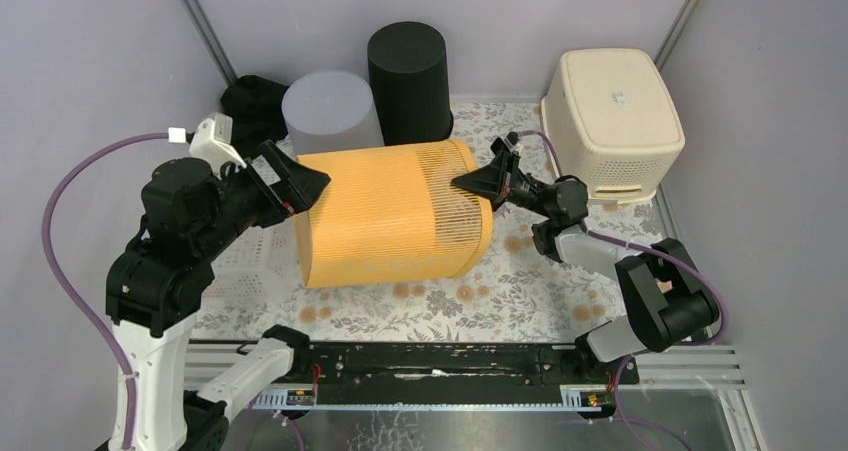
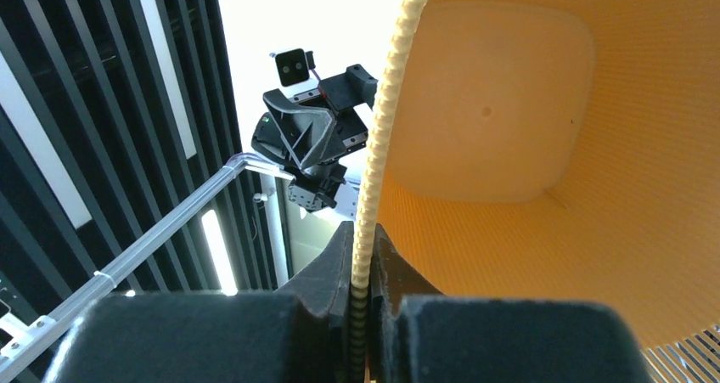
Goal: Turn the large container upside down
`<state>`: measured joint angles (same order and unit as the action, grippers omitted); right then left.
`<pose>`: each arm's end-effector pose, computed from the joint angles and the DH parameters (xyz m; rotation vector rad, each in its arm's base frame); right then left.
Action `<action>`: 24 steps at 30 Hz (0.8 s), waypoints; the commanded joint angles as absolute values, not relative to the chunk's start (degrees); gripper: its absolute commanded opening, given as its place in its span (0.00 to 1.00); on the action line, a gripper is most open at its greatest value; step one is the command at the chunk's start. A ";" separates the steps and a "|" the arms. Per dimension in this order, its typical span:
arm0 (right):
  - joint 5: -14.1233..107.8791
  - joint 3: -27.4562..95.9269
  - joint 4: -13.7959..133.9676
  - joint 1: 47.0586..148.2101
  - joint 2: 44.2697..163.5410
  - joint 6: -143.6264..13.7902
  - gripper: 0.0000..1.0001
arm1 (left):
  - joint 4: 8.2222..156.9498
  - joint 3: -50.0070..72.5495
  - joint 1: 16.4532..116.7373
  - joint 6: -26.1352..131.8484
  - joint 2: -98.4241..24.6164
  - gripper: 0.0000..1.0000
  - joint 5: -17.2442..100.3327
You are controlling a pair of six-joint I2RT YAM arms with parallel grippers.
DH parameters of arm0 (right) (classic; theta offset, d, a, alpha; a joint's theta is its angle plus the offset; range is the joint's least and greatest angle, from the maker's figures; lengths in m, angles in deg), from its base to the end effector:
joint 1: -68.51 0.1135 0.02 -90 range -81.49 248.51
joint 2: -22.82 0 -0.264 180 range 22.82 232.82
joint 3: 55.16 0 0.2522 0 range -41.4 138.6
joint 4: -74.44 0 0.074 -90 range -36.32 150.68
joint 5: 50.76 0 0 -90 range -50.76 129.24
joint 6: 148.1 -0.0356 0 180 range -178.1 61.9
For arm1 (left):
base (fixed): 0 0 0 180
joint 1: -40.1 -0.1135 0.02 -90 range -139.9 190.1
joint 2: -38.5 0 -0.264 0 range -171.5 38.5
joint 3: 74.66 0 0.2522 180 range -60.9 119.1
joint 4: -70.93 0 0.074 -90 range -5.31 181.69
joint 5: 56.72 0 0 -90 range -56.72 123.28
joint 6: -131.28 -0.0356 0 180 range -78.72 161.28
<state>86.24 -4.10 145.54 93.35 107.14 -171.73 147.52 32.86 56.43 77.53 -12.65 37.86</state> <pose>0.2453 0.1422 0.2982 0.0760 1.5667 2.4209 0.0921 -0.0299 0.4912 -0.2886 1.9636 -0.6839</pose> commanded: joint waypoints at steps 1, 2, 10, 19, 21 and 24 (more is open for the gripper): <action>81.60 -3.32 158.34 93.29 107.50 -173.14 0.00 | 151.23 35.62 56.18 75.32 -13.03 1.00 34.31; 81.52 -3.37 158.37 93.31 107.81 -173.01 0.00 | 151.63 35.94 56.18 75.22 -13.15 1.00 33.97; 80.20 -2.79 158.34 95.05 110.48 -171.07 0.00 | 154.41 37.82 56.20 74.27 -13.54 1.00 30.84; 77.17 0.26 158.49 98.53 115.01 -168.52 0.00 | 157.75 37.44 56.18 73.71 -13.63 1.00 28.14; 75.42 1.61 158.43 100.36 116.89 -167.32 0.00 | 158.32 35.66 56.18 73.86 -12.97 1.00 27.18; 74.24 3.12 158.44 101.61 117.84 -166.83 0.00 | 158.85 35.50 56.18 73.84 -12.91 1.00 26.69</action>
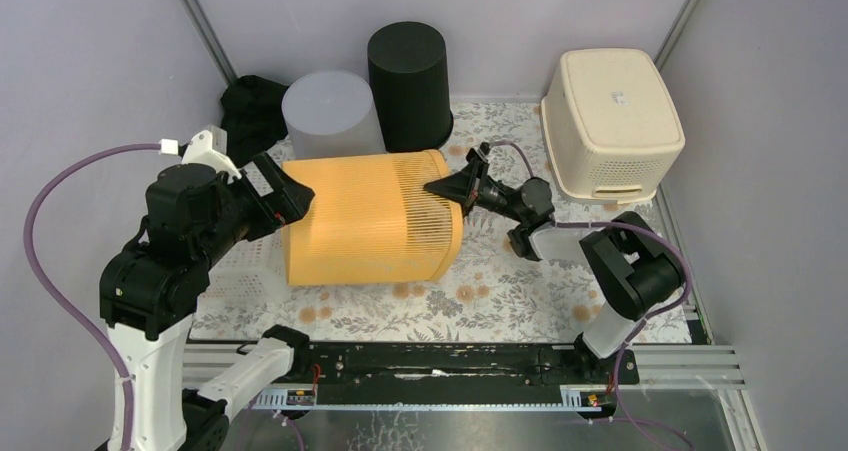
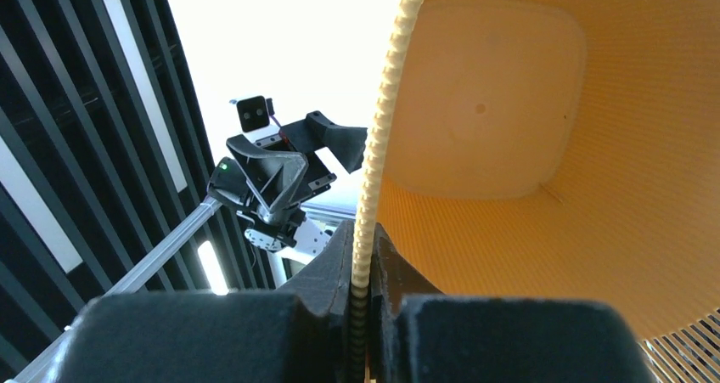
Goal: Turn the large container upside down
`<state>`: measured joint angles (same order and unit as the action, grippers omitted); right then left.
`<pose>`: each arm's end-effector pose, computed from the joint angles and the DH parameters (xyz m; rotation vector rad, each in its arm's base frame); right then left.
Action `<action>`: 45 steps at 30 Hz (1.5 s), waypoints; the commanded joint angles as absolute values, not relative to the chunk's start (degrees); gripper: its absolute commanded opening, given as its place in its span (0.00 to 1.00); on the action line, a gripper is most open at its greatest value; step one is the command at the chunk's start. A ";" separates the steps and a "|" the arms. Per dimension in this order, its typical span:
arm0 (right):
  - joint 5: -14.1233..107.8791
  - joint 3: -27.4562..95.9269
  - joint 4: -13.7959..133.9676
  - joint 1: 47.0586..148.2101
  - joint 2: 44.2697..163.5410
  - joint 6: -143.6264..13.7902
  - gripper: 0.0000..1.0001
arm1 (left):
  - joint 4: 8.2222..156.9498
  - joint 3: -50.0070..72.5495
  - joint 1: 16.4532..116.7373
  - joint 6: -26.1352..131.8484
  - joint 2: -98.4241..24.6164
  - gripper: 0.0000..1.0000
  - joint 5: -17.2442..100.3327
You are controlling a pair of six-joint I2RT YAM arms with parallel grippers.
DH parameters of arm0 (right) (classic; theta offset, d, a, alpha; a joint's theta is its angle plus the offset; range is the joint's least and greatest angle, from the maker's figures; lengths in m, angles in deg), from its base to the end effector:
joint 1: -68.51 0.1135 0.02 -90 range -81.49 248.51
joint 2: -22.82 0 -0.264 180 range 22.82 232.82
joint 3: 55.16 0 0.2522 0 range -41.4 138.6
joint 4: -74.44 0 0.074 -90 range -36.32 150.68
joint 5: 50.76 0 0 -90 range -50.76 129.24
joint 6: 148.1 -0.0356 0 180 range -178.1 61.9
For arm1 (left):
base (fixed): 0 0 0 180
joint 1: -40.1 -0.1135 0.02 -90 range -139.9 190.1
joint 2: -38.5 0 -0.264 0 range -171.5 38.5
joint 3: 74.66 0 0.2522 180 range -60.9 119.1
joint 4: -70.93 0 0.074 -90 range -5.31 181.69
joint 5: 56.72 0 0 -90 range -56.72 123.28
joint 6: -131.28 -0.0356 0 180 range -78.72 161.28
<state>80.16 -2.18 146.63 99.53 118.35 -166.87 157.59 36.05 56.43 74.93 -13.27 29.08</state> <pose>0.2613 0.1843 0.2556 0.1771 1.6319 2.4081 0.0810 -0.0210 0.4860 -0.3596 2.0545 -0.4629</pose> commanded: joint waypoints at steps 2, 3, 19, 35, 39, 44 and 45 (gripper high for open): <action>73.60 4.09 158.45 102.40 120.04 -166.57 0.00 | 159.61 35.78 56.18 73.68 -13.00 1.00 26.18; 73.26 4.66 158.50 102.76 120.63 -166.53 0.00 | 160.06 35.91 56.42 73.62 -12.96 1.00 25.67; 71.39 7.81 158.55 106.30 125.91 -165.05 0.00 | 162.53 35.71 56.75 73.84 -13.13 1.00 21.10; 72.02 7.70 158.64 106.30 125.99 -164.62 0.00 | 156.45 22.66 56.71 75.57 -9.89 1.00 17.87; 72.18 8.33 158.63 106.43 126.55 -164.61 0.00 | 154.68 21.83 56.71 75.90 -9.73 1.00 18.63; 71.68 10.98 158.63 107.40 128.94 -164.91 0.00 | 153.92 22.80 56.69 75.43 -11.11 1.00 17.98; 71.58 11.78 158.64 107.70 129.52 -165.01 0.00 | 153.65 22.47 56.70 75.38 -11.25 1.00 17.95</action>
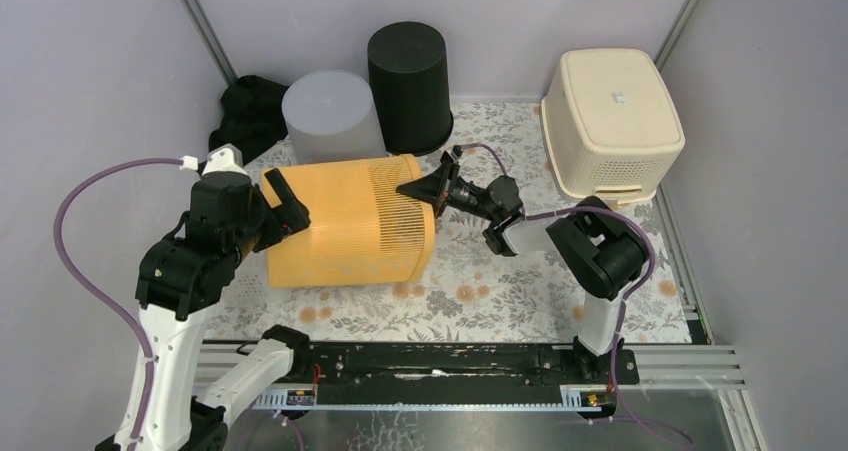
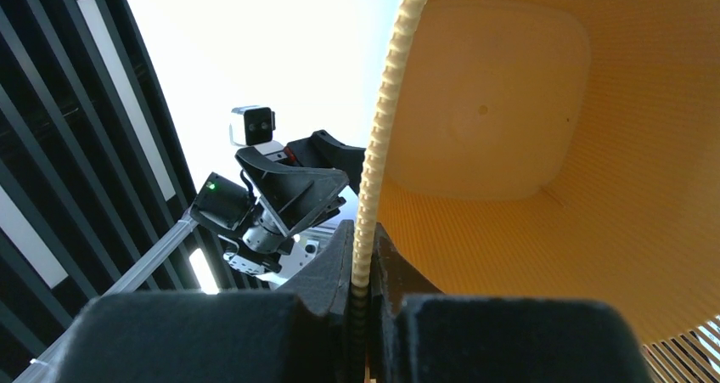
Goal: Turn the large container upside down
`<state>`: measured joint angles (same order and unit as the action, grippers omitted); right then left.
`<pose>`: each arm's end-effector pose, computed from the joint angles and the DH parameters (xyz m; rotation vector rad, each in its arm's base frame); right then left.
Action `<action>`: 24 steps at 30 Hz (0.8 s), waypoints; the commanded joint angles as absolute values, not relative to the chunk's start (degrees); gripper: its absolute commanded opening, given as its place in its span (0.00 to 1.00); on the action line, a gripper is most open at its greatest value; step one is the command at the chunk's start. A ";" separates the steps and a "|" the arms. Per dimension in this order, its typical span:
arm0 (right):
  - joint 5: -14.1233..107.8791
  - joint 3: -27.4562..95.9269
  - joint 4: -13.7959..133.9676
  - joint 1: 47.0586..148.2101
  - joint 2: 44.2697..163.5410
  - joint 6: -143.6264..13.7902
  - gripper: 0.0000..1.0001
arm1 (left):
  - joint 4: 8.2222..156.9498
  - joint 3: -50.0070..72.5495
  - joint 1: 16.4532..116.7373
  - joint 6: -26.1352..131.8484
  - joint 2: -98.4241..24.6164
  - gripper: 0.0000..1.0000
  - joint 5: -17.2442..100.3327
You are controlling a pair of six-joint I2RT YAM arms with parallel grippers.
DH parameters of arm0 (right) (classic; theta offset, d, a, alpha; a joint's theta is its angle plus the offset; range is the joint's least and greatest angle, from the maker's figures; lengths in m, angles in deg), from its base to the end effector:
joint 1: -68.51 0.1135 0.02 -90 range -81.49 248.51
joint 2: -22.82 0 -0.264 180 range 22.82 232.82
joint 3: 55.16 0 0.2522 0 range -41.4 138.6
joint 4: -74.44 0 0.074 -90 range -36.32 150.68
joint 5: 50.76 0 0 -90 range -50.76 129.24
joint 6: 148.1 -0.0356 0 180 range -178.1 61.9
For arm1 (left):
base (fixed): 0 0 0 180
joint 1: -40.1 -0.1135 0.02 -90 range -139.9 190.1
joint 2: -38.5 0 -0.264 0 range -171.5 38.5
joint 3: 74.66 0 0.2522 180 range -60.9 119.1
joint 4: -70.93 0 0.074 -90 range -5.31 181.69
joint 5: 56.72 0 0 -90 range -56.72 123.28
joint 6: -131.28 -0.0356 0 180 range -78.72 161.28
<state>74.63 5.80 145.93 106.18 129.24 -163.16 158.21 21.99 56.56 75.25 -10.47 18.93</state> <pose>0.2756 0.2388 0.2322 0.1929 1.6585 2.4076 0.0985 -0.0199 0.4300 -0.4720 2.1933 -0.1939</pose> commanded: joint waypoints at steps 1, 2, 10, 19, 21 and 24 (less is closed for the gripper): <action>71.58 12.51 158.63 107.97 130.11 -165.14 0.00 | 153.22 22.09 56.71 75.38 -11.22 1.00 17.81; 71.58 13.02 158.67 108.12 130.62 -165.21 0.00 | 152.90 21.94 56.72 75.38 -11.24 1.00 17.81; 72.50 12.32 158.62 108.67 131.78 -164.45 0.00 | 151.22 23.19 56.71 75.38 -12.78 1.00 19.09; 73.83 9.26 158.54 108.66 132.26 -162.96 0.24 | 149.00 23.59 56.71 75.91 -13.74 1.00 22.82; 74.18 8.30 158.56 108.67 132.17 -162.43 0.28 | 148.62 23.41 56.71 76.06 -13.68 1.00 23.31; 74.59 6.65 158.56 108.67 131.99 -161.70 0.33 | 148.16 23.33 56.70 76.25 -13.66 1.00 24.14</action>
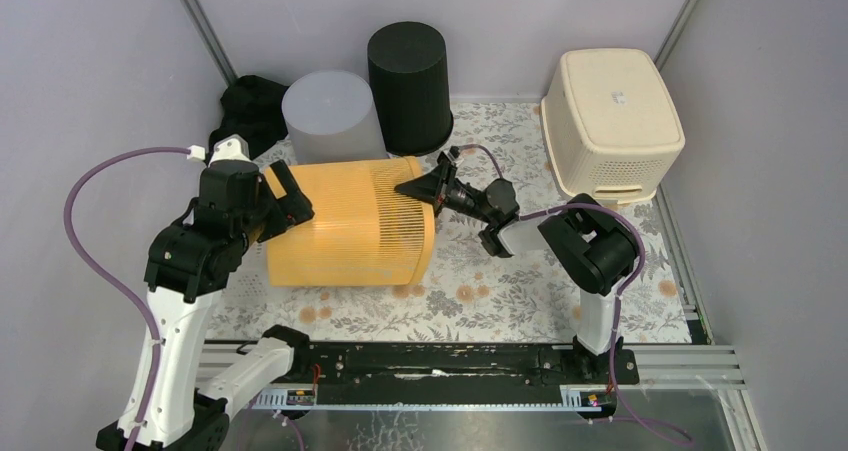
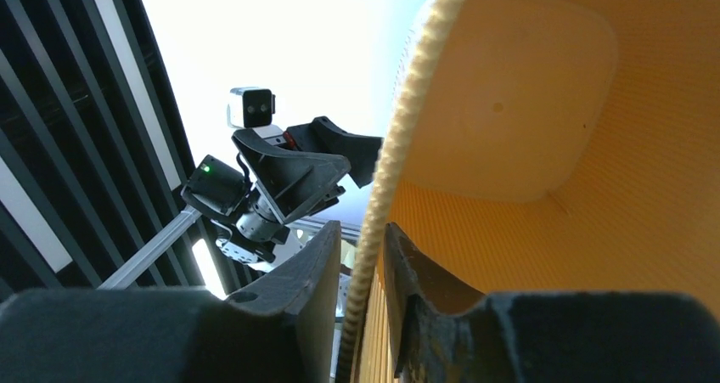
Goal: Turn the large container upside down
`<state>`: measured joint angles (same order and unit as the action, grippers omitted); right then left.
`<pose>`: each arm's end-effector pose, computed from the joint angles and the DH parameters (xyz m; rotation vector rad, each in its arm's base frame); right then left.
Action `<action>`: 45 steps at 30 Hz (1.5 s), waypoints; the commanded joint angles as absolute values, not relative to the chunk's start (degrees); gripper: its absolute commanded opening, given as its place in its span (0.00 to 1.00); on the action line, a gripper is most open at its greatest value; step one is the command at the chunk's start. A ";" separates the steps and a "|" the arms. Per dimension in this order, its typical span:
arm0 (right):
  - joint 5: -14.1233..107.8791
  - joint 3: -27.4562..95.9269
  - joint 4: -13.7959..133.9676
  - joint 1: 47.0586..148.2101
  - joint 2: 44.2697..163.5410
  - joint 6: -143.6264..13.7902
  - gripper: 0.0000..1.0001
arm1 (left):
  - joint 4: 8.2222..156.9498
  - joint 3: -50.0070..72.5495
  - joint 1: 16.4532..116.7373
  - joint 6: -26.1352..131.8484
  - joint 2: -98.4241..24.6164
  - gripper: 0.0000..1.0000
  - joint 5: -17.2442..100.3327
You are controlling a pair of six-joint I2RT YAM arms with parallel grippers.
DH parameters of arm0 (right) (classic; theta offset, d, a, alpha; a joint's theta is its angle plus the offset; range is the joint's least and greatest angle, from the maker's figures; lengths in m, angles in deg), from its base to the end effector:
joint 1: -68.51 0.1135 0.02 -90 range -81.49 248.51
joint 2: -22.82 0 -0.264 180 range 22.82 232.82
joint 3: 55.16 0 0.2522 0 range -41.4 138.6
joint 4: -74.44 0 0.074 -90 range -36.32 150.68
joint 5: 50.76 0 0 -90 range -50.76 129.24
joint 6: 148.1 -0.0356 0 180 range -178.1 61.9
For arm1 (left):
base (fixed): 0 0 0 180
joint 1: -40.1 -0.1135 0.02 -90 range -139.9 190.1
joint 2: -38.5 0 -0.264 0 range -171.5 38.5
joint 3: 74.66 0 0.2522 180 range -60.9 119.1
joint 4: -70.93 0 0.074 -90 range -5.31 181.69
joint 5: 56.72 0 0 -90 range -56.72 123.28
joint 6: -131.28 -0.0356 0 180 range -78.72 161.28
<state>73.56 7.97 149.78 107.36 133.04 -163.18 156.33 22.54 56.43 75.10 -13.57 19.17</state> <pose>0.2787 0.2503 0.2255 0.1639 1.6136 2.4296 0.1161 -0.0250 0.4303 -0.4700 2.2057 -0.1898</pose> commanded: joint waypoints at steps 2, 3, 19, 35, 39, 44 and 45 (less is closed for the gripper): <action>74.83 5.66 158.56 108.67 131.89 -161.24 0.37 | 147.78 23.23 56.73 76.41 -13.79 1.00 24.77; 74.88 5.11 158.55 108.67 131.90 -161.01 0.39 | 147.53 23.14 56.71 76.47 -13.79 1.00 25.19; 75.45 -1.32 158.47 108.59 131.72 -158.11 0.48 | 144.79 23.09 56.71 77.56 -13.80 1.00 29.50; 77.26 -7.67 156.74 104.74 132.97 -154.86 0.53 | 141.90 22.10 56.71 77.84 -15.11 1.00 34.57; 78.12 -8.53 153.13 103.51 132.36 -151.94 0.53 | 141.05 21.62 56.71 78.06 -15.49 1.00 35.69; 79.41 -10.10 147.59 101.62 131.18 -147.98 0.57 | 139.93 20.60 56.71 78.35 -15.80 1.00 37.17; 79.74 -10.63 147.03 101.07 131.12 -147.49 0.58 | 139.71 20.39 56.73 78.37 -15.88 1.00 37.38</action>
<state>76.38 -7.71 154.50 102.62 130.24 -154.88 143.52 21.84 56.46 77.07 -15.10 32.92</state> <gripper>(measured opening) 0.567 1.000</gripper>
